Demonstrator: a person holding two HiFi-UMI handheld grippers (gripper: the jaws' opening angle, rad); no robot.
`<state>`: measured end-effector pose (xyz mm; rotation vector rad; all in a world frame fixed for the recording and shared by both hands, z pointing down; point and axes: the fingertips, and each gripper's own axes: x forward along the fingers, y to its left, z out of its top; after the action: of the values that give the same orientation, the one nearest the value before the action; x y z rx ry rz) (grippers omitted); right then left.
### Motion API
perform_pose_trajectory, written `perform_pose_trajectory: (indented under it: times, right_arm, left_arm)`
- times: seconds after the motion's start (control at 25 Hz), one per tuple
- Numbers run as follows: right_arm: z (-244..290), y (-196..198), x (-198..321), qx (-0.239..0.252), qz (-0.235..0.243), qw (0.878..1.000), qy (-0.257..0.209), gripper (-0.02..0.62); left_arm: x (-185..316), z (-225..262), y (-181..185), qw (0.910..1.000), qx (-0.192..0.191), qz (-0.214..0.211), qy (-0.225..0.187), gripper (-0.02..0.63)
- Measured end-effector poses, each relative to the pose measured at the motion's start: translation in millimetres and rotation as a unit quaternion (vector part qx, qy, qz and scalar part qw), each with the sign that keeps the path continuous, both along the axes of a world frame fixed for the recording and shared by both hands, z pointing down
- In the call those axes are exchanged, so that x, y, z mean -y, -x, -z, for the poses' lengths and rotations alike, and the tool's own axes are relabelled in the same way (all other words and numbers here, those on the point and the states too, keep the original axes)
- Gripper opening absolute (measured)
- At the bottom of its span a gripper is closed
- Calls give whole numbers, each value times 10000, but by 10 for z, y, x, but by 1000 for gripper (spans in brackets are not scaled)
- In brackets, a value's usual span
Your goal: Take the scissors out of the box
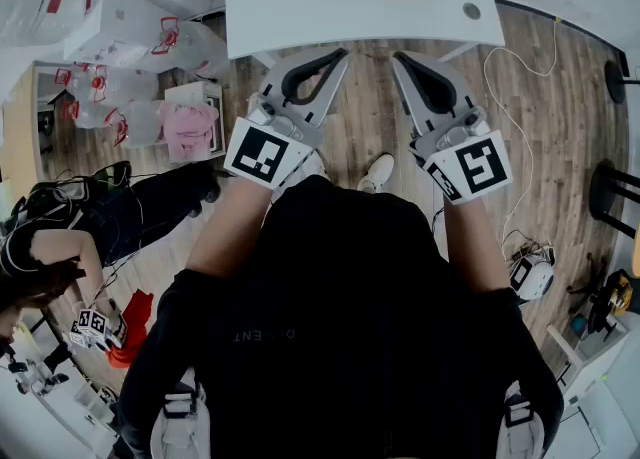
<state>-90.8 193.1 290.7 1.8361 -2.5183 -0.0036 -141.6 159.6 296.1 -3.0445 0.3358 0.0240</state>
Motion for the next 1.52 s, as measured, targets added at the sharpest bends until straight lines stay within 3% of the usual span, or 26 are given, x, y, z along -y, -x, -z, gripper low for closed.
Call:
perform_pose_trajectory:
  times: [0.44, 1.08, 1.32, 1.52]
  right_arm:
    - [-61, -77, -118, 86, 121, 9999, 87, -3]
    - [-150, -756, -549, 0, 412, 9991, 63, 2]
    - [-210, -964, -433, 9, 503, 9987, 127, 3]
    - [-274, -1018, -94, -42, 603, 9980, 180, 5]
  left_arm:
    - [-151, 7, -72, 9998, -118, -128, 88, 18]
    - [-487, -7, -663, 9996, -108, 243, 27, 20]
    - [-468, -91, -886, 9993, -74, 307, 195, 20]
    - [-153, -152, -967, 9989, -212, 307, 276, 20]
